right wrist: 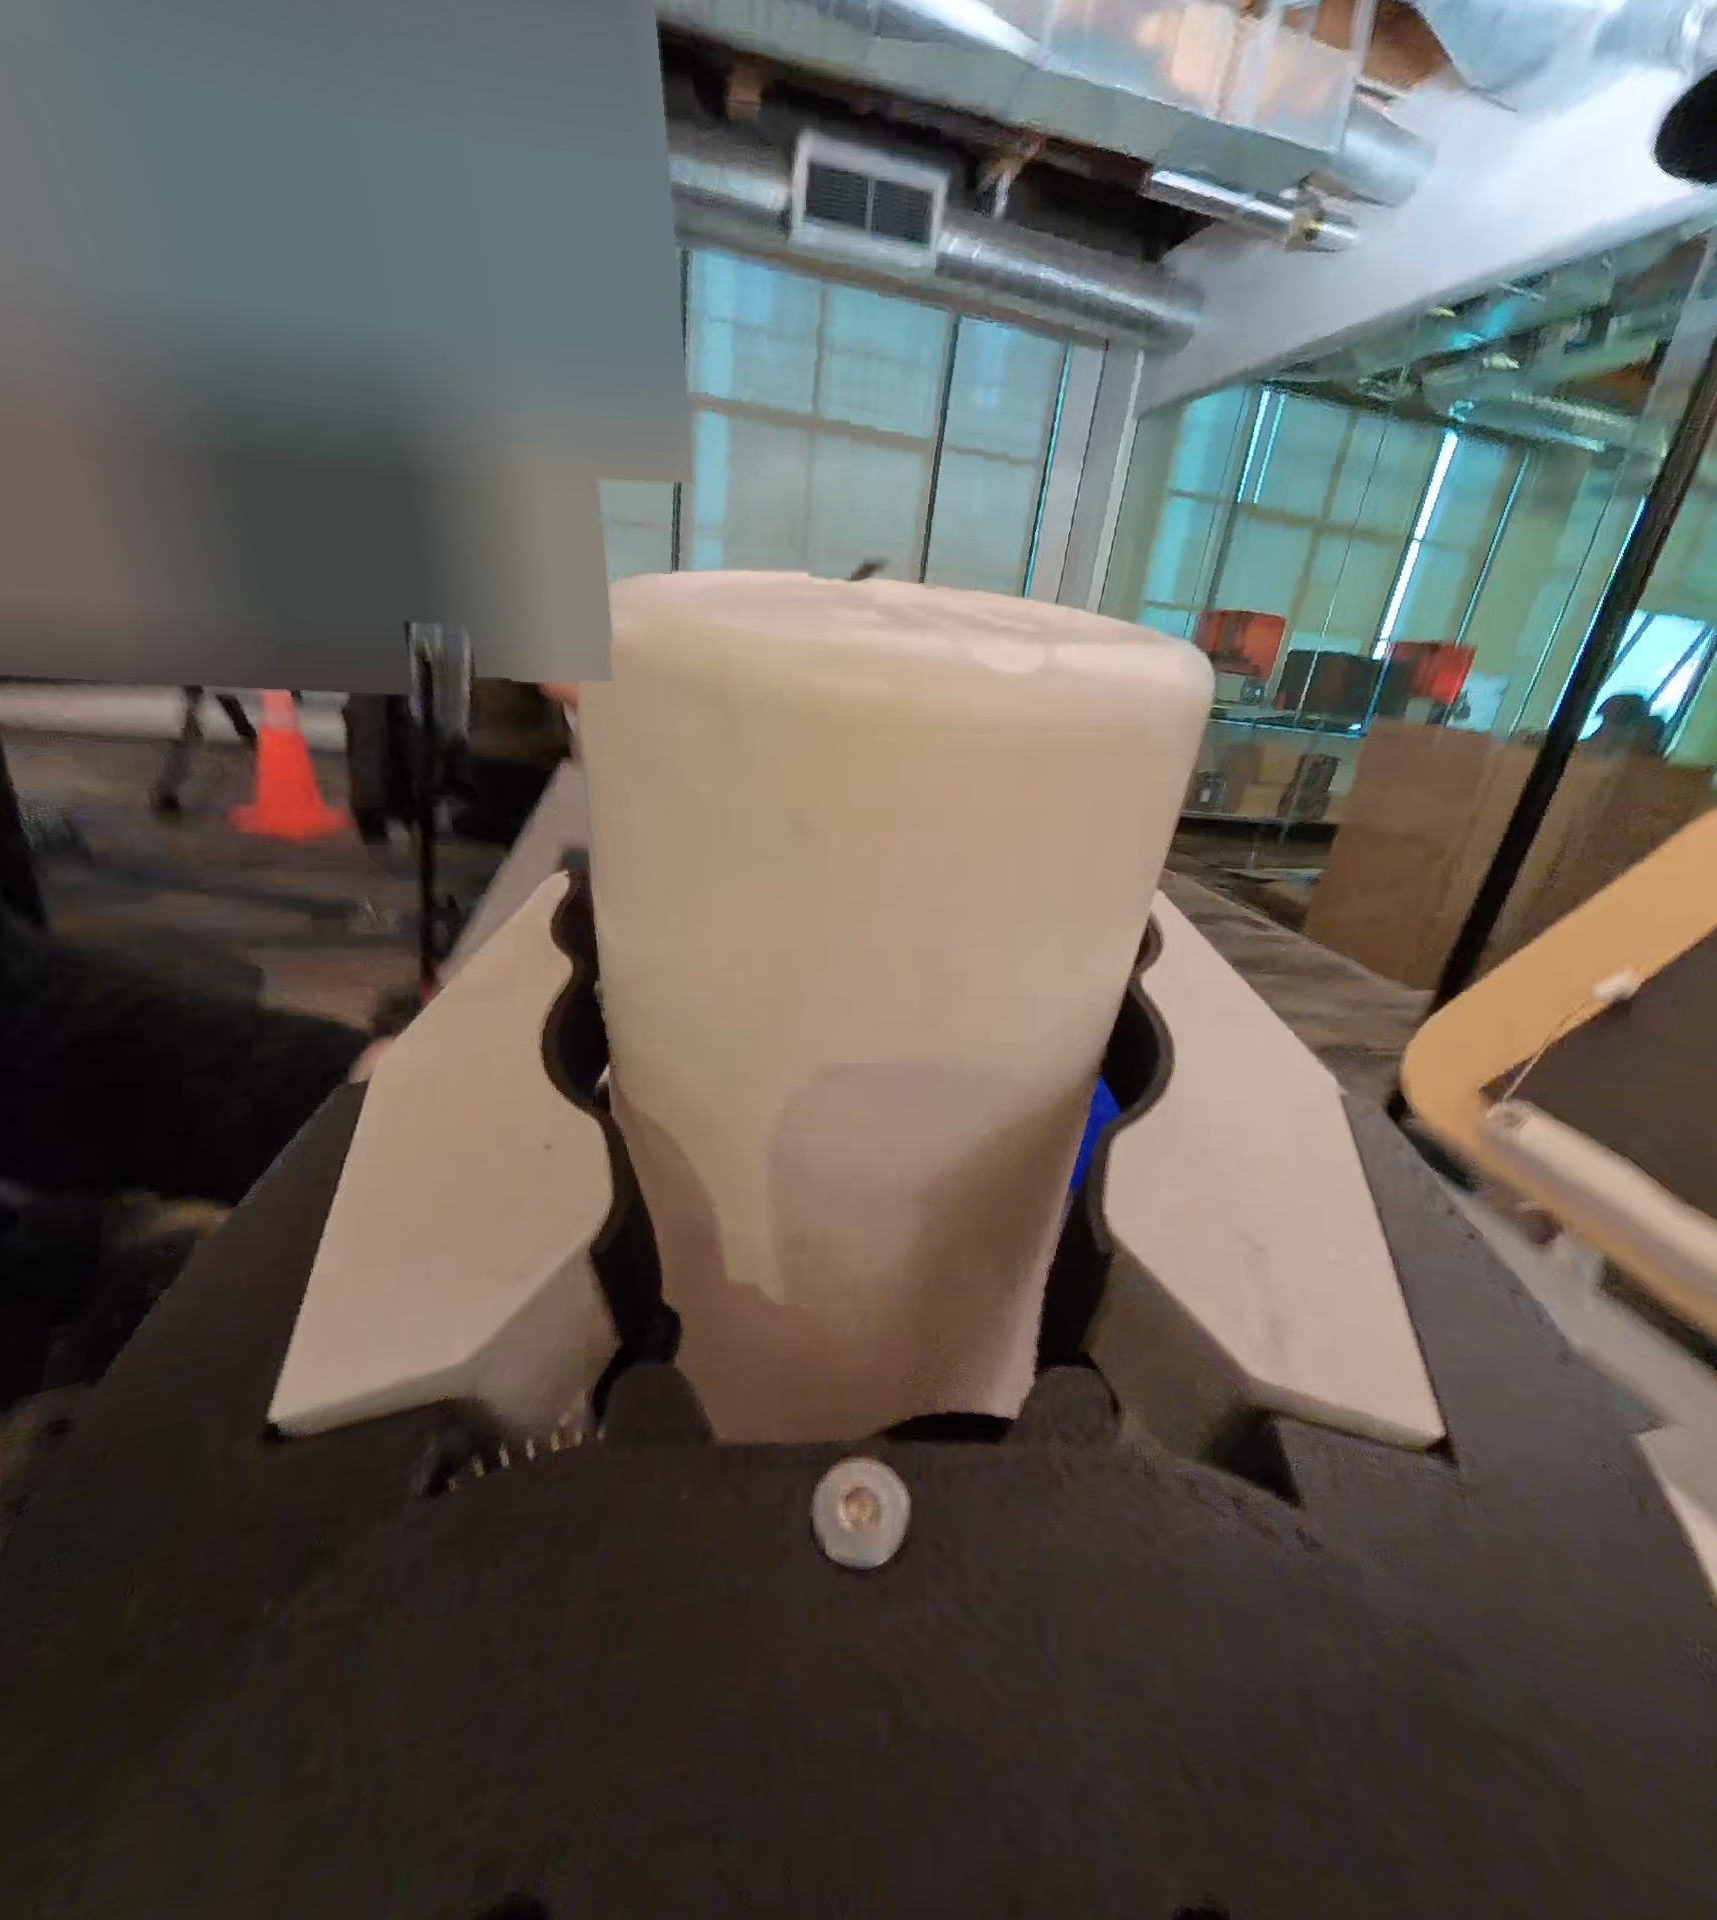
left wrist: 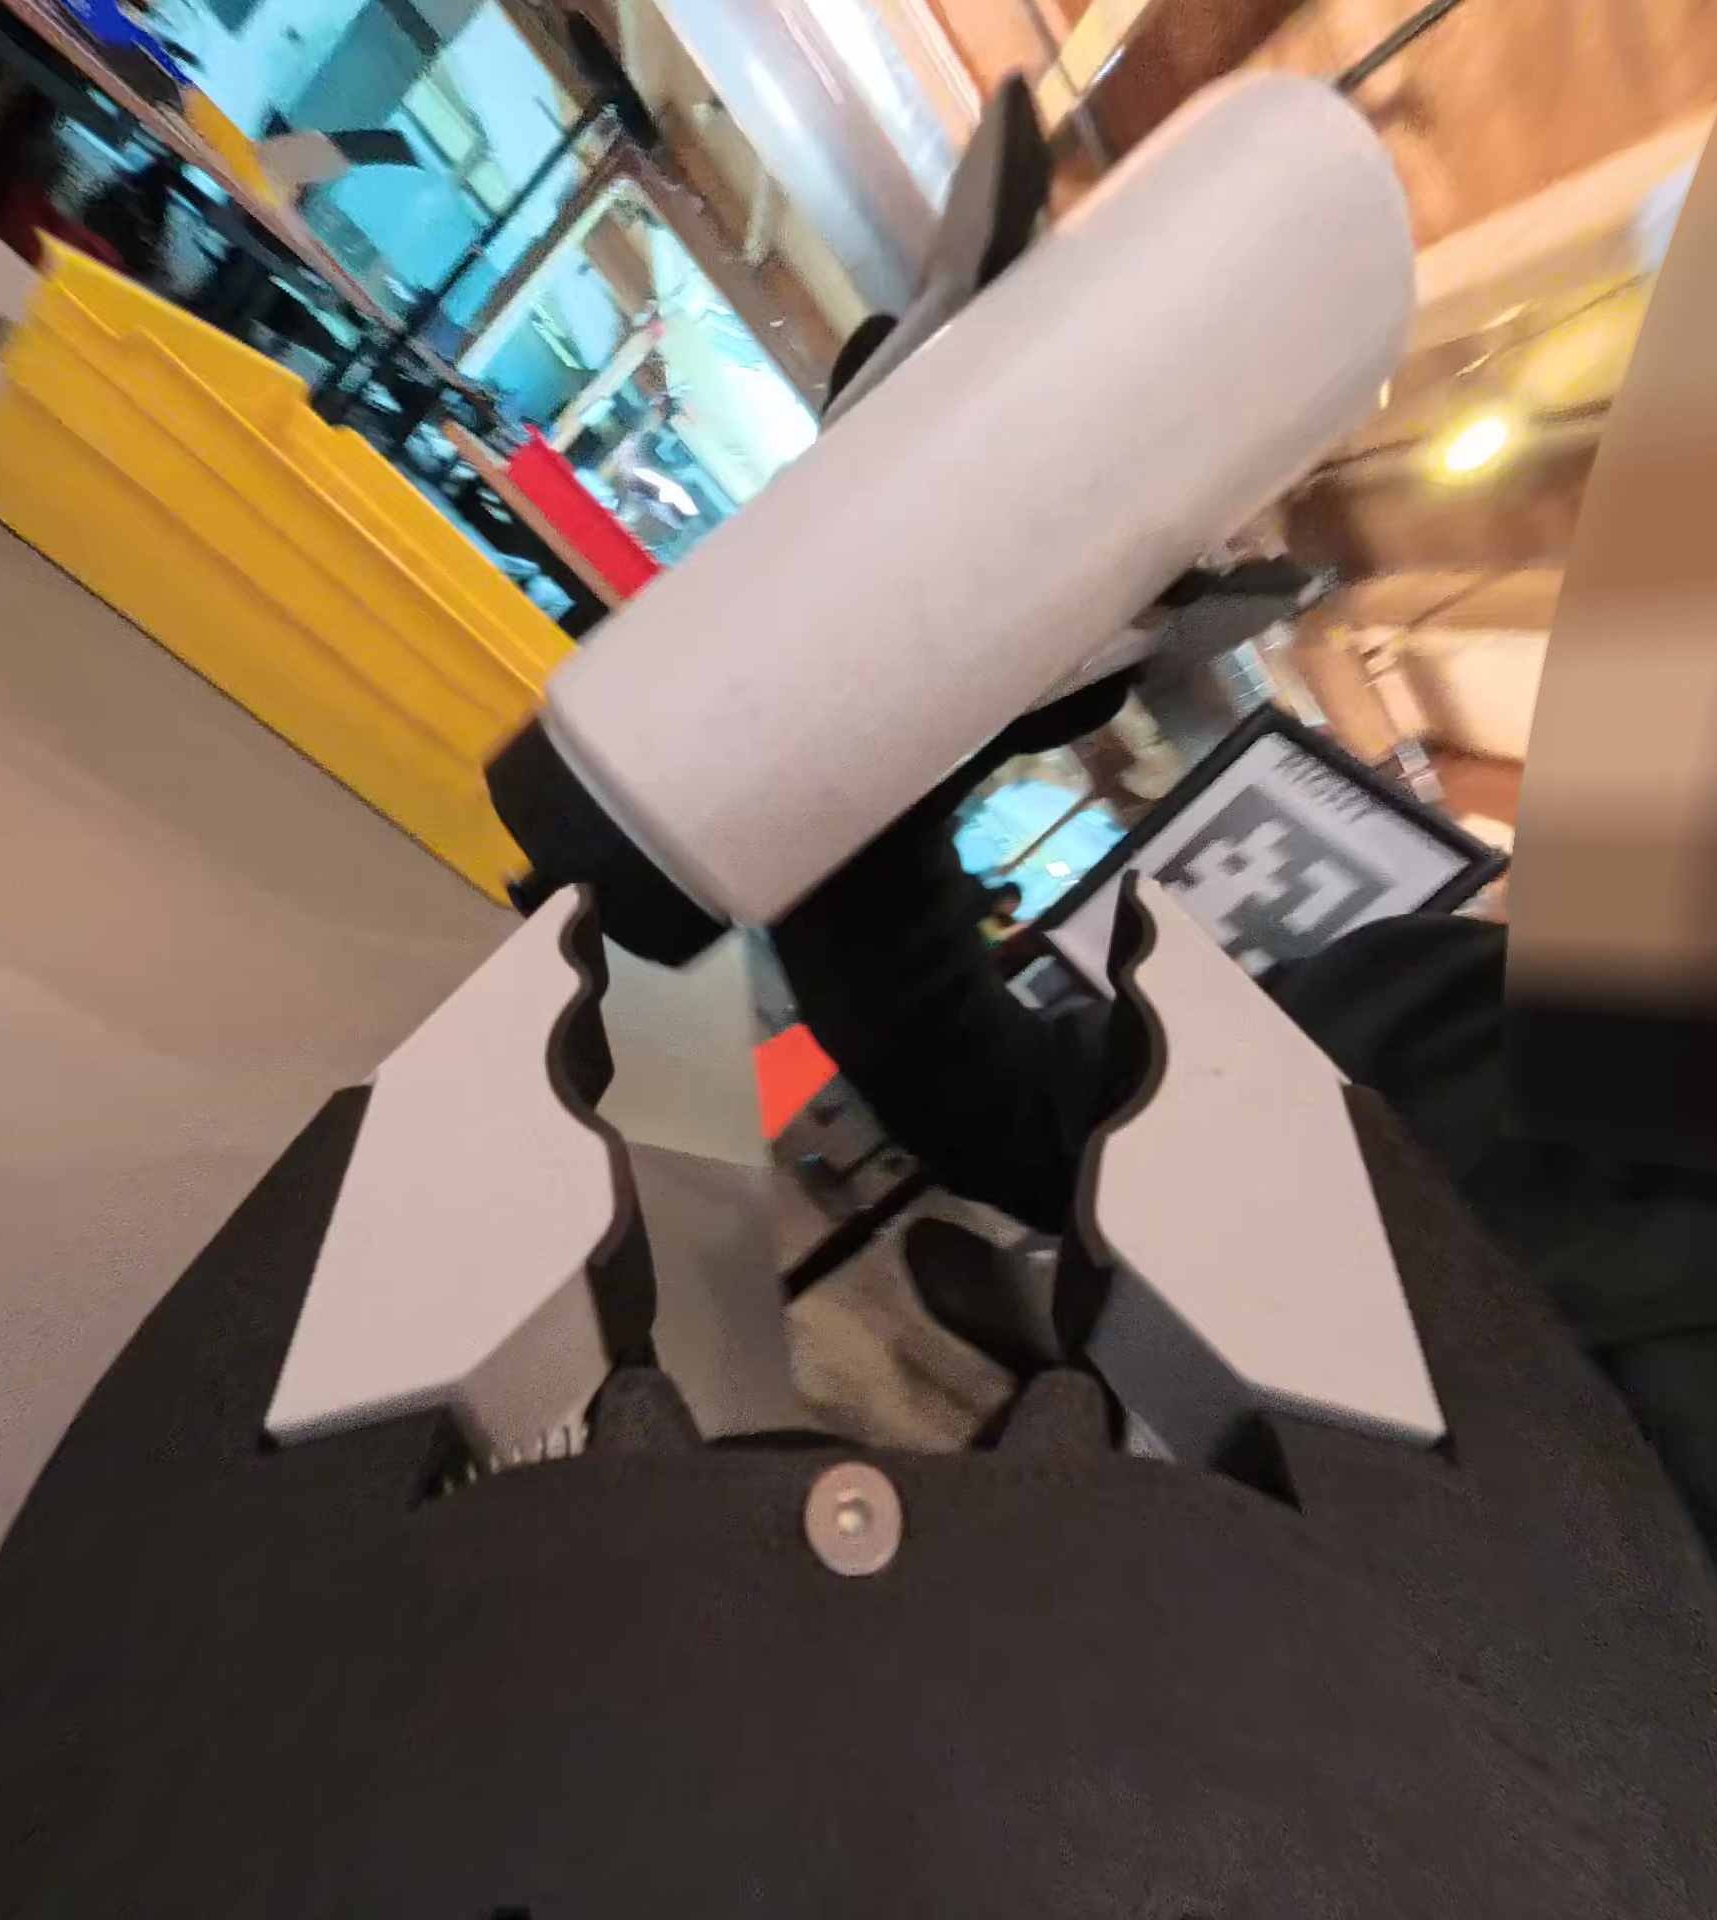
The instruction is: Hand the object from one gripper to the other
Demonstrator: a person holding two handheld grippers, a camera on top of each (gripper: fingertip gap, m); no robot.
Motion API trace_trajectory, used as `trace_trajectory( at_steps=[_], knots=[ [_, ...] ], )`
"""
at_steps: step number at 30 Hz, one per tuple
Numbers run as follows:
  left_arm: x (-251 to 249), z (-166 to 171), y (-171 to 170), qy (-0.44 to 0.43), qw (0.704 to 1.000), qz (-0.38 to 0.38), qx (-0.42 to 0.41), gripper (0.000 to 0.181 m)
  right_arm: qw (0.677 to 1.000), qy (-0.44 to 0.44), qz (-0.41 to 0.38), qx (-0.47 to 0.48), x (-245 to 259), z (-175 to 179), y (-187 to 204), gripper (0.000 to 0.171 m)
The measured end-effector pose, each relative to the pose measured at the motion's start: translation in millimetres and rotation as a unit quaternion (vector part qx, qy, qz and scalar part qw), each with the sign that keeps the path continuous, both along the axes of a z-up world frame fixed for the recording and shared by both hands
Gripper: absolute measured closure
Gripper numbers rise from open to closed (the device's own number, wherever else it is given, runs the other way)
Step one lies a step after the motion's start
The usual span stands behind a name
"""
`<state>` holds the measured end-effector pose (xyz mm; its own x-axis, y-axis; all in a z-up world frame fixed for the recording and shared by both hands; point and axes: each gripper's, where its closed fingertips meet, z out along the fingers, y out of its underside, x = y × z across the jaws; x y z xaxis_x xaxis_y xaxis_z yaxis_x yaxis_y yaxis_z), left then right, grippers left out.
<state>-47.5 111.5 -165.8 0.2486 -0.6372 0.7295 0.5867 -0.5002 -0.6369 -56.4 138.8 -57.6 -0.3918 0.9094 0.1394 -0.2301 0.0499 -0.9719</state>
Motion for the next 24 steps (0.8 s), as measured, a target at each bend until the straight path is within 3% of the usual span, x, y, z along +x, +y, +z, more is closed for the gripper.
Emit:
trace_trajectory(
  at_steps=[4, 7, 12, 17, 21, 24],
  knots=[
    [2, -8, -4, -0.067, 0.997, -0.033, -0.037, 0.077, 0.978, -0.019, -0.011, 0.207, 2, -7, -36, 0.074],
    [3, -11, -3, -0.105, 0.99, -0.073, -0.059, 0.071, 0.931, -0.041, -0.008, 0.361, 5, -27, -66, 0.074],
    [12, -11, -1, -0.127, 0.974, -0.168, -0.083, 0.063, 0.846, -0.054, 0.025, 0.53, 12, -68, -110, 0.074],
    [23, -14, 2, -0.108, 0.954, -0.258, -0.11, 0.058, 0.754, -0.041, 0.049, 0.654, 19, -109, -142, 0.074],
    [40, -15, -15, -0.068, 0.926, -0.351, -0.119, 0.04, 0.698, -0.036, 0.064, 0.712, 21, -139, -151, 0.074],
    [54, -14, -27, -0.044, 0.908, -0.396, -0.125, 0.038, 0.668, -0.046, 0.073, 0.739, 21, -159, -146, 0.074]
  ],
)
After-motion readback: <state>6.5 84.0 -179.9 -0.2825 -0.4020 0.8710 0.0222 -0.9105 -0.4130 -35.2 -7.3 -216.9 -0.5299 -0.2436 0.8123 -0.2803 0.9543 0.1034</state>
